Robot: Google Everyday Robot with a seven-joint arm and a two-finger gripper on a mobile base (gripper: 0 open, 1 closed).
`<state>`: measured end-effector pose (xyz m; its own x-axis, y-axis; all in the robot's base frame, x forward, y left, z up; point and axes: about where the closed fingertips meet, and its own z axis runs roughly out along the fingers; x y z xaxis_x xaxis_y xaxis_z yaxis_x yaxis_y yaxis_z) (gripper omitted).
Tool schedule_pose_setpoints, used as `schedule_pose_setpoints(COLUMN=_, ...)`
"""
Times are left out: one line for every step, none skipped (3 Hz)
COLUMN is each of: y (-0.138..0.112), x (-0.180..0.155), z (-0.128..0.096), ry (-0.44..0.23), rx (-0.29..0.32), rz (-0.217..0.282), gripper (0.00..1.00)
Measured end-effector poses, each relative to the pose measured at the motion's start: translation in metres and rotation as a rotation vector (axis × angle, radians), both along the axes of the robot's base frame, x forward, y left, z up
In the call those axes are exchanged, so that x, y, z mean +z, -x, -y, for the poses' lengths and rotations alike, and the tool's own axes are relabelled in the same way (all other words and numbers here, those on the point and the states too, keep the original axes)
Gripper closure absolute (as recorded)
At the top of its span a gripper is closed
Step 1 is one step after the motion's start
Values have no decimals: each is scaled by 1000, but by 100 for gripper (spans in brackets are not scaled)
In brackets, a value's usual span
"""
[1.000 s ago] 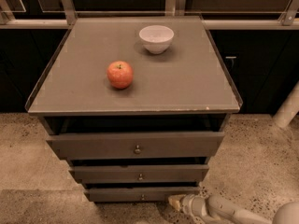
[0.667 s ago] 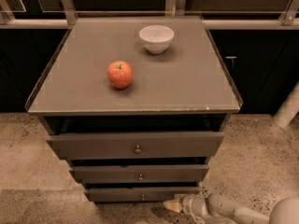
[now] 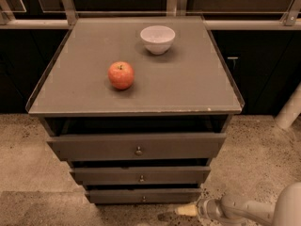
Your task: Close bottom drawer
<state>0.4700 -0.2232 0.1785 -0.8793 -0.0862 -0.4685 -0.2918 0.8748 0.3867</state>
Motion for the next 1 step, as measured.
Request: schedule_pose_setpoints(y=6, x=-1, z=7, ry=3, rx=-19, rz=-21, gripper=0)
